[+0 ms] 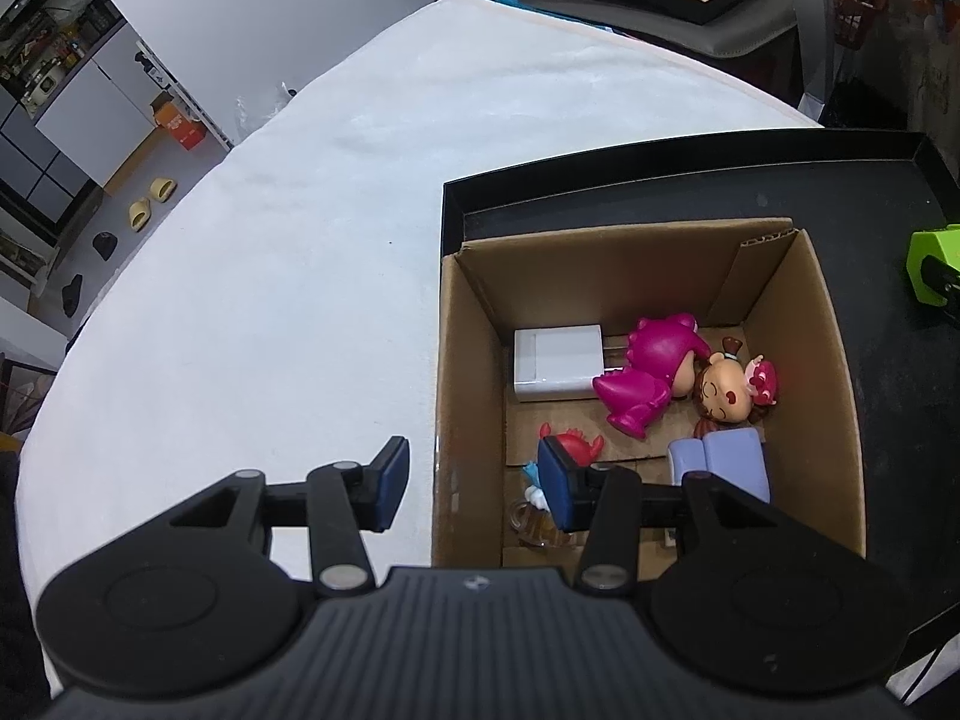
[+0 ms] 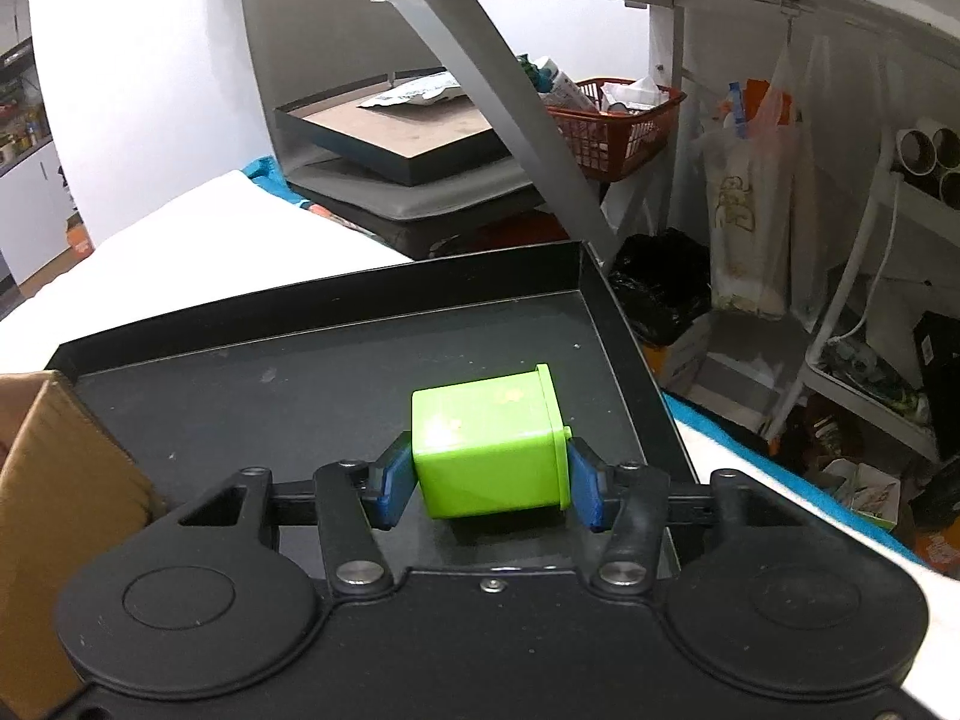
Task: Organize rigid objects
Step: 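Lift the green cube with the right gripper and carry it over the box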
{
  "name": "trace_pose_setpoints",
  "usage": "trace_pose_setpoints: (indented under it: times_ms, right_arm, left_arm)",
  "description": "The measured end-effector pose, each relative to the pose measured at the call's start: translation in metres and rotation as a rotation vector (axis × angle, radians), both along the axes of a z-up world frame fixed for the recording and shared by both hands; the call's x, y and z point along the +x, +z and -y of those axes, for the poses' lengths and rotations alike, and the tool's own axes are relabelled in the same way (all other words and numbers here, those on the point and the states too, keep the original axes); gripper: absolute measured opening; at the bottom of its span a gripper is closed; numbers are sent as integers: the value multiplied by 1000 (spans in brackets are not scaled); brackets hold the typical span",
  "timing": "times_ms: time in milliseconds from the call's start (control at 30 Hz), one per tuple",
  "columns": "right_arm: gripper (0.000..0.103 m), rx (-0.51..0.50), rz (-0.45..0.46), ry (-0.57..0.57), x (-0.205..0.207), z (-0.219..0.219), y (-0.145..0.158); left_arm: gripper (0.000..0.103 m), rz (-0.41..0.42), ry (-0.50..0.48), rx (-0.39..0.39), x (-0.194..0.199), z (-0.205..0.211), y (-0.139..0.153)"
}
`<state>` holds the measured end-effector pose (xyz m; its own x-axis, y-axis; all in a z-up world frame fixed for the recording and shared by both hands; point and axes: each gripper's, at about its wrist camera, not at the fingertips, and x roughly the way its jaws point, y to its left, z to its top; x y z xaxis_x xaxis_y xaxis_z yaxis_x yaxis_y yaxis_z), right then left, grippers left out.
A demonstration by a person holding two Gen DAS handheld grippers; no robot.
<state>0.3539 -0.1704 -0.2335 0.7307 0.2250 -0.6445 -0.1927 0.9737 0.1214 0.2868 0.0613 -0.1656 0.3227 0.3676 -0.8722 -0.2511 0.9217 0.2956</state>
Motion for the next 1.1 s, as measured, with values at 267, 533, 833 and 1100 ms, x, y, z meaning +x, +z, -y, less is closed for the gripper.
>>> trace_pose_setpoints:
  times_ms: [267, 533, 833, 1100]
  right_arm:
    - [51, -15, 21, 6, -17, 2, 18]
    - [51, -7, 32, 28, -38, 3, 41]
    - [51, -15, 93, 75, -70, -11, 78]
    - [51, -45, 121, 105, -95, -33, 97]
  left_arm:
    - [46, 20, 4, -25, -6, -5, 4]
    - [46, 53, -2, -70, -14, -10, 10]
    - [46, 88, -2, -112, -23, -19, 14]
    - [46, 125, -6, -145, -35, -27, 18]
